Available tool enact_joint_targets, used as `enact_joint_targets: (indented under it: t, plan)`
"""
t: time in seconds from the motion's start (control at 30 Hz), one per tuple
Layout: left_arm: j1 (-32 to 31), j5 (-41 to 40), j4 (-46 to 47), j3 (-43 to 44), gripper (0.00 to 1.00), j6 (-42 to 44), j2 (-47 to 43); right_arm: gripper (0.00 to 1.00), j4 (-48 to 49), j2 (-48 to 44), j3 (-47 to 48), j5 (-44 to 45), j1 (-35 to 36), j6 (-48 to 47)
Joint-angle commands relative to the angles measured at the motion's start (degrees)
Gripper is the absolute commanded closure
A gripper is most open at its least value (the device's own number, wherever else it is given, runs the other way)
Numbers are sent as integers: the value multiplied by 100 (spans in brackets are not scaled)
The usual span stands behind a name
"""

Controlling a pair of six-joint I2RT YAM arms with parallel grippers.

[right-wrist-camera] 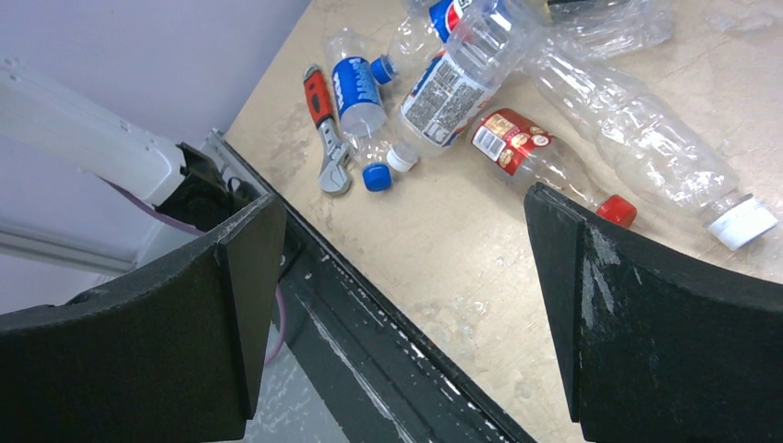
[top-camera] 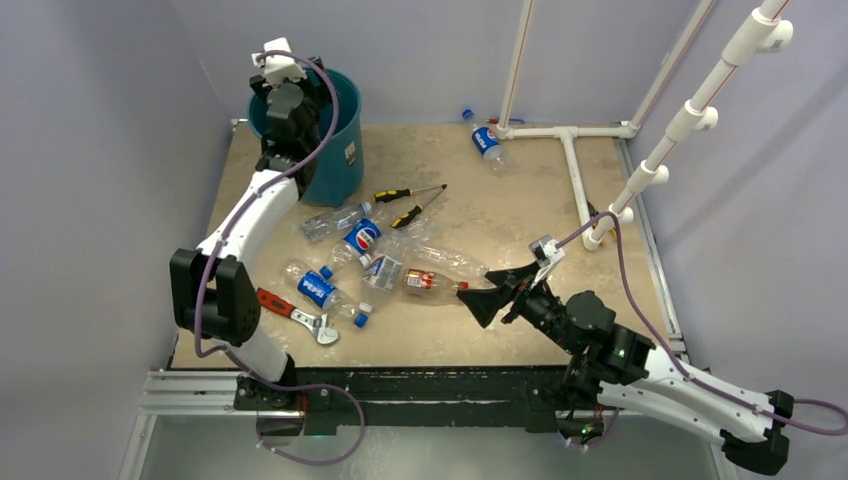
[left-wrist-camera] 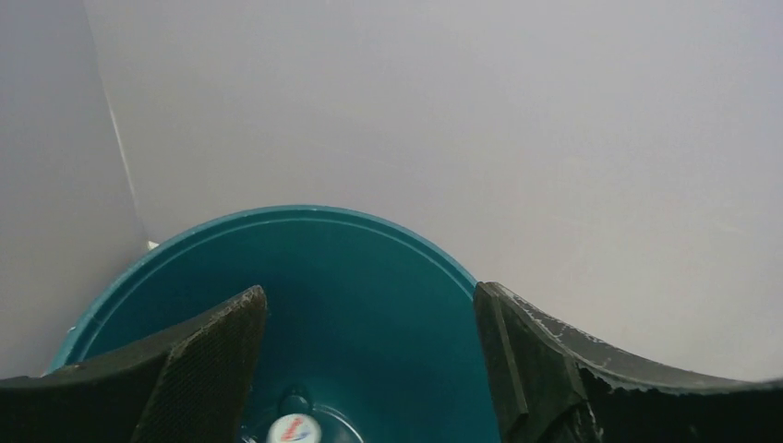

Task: Put the plastic bottles in the bin
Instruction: Place the plastic bottle in the trash bin.

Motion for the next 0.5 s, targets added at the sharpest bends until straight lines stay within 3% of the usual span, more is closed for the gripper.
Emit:
enact_joint_targets:
  t: [0.0, 0.23, 0.47]
  plan:
    - [45, 143, -150, 161, 16, -226, -762, 1, -187, -137, 350, 345, 28, -64]
    - [45, 409, -1609, 149, 4, -1172, -1903, 1, -126, -126, 373, 782, 28, 364]
    - [-7, 2200, -2872, -954, 1, -2281, -3142, 1, 103, 508, 423, 925, 25, 582]
